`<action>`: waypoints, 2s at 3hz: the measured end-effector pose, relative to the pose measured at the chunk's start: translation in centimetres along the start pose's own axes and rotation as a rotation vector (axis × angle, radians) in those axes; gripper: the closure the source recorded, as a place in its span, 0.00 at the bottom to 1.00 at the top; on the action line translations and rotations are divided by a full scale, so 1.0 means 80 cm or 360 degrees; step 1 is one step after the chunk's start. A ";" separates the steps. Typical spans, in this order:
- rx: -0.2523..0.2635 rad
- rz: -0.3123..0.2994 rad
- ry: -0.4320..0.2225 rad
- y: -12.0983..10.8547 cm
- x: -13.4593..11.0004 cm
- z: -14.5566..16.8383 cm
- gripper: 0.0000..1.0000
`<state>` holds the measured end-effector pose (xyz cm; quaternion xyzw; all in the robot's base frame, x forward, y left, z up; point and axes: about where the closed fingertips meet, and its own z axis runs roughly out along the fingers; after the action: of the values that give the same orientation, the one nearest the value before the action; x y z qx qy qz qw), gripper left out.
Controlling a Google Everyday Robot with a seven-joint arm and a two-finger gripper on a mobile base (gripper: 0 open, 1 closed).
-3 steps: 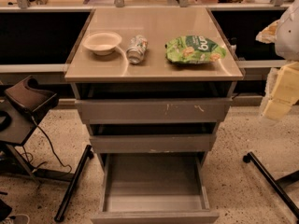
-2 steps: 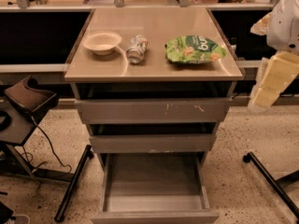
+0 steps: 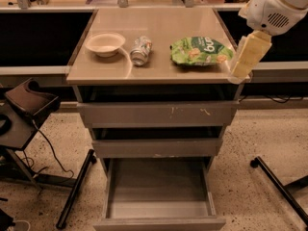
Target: Place green rice chip bag into bottom drawer
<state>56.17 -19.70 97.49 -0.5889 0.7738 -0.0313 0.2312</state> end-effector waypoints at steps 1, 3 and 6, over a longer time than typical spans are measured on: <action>0.0000 -0.0001 -0.0001 0.000 0.000 0.000 0.00; 0.0047 -0.0152 -0.0151 -0.075 -0.048 0.051 0.00; 0.0073 -0.0102 -0.0143 -0.206 -0.117 0.193 0.00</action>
Offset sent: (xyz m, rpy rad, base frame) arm 0.0490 0.0084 0.0052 0.0547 -0.1059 0.0962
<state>78.90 -12.56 92.05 -0.6088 0.7424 -0.0300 0.2780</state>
